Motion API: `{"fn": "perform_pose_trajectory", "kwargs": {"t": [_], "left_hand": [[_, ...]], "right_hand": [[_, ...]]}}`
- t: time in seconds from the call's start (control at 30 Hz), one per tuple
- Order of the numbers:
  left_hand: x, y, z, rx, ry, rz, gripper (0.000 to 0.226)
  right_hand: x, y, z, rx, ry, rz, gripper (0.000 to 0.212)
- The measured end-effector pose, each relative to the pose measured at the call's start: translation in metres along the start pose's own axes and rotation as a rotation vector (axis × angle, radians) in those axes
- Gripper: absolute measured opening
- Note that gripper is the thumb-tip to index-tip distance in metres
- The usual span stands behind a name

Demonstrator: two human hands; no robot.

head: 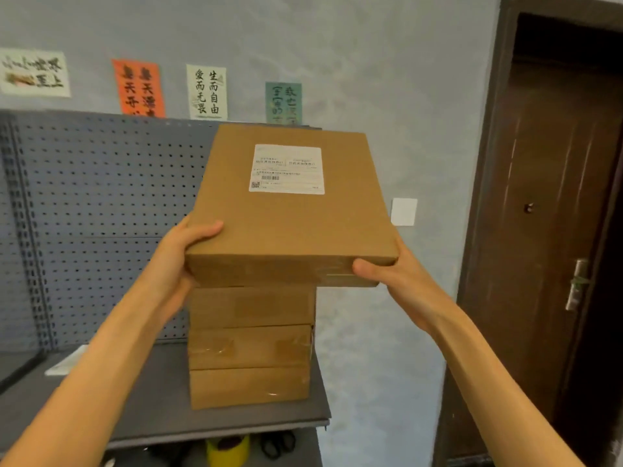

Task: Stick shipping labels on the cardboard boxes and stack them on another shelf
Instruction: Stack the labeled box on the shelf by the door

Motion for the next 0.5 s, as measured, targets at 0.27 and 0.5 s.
{"fn": "perform_pose_trajectory", "kwargs": {"t": [0.27,0.5], "left_hand": [[-0.033,0.043,0.021,0.110,0.078,-0.083,0.072],[-0.062,0.107,0.006,0.085,0.390,-0.051,0.099]], "right_hand": [[0.037,0.079,-0.001,-0.062,0.078,0.114,0.071],[0.054,0.144,0.012,0.057,-0.008,0.183,0.088]]}}
Point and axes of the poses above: each hand's wrist, its own y-axis towards the middle knuckle, its own x-axis out of the palm, z = x × y, the point moved 2 cm from there along y, towards the middle knuckle, and after that the axes turned 13 degrees about -y, right-handed, at the moved point
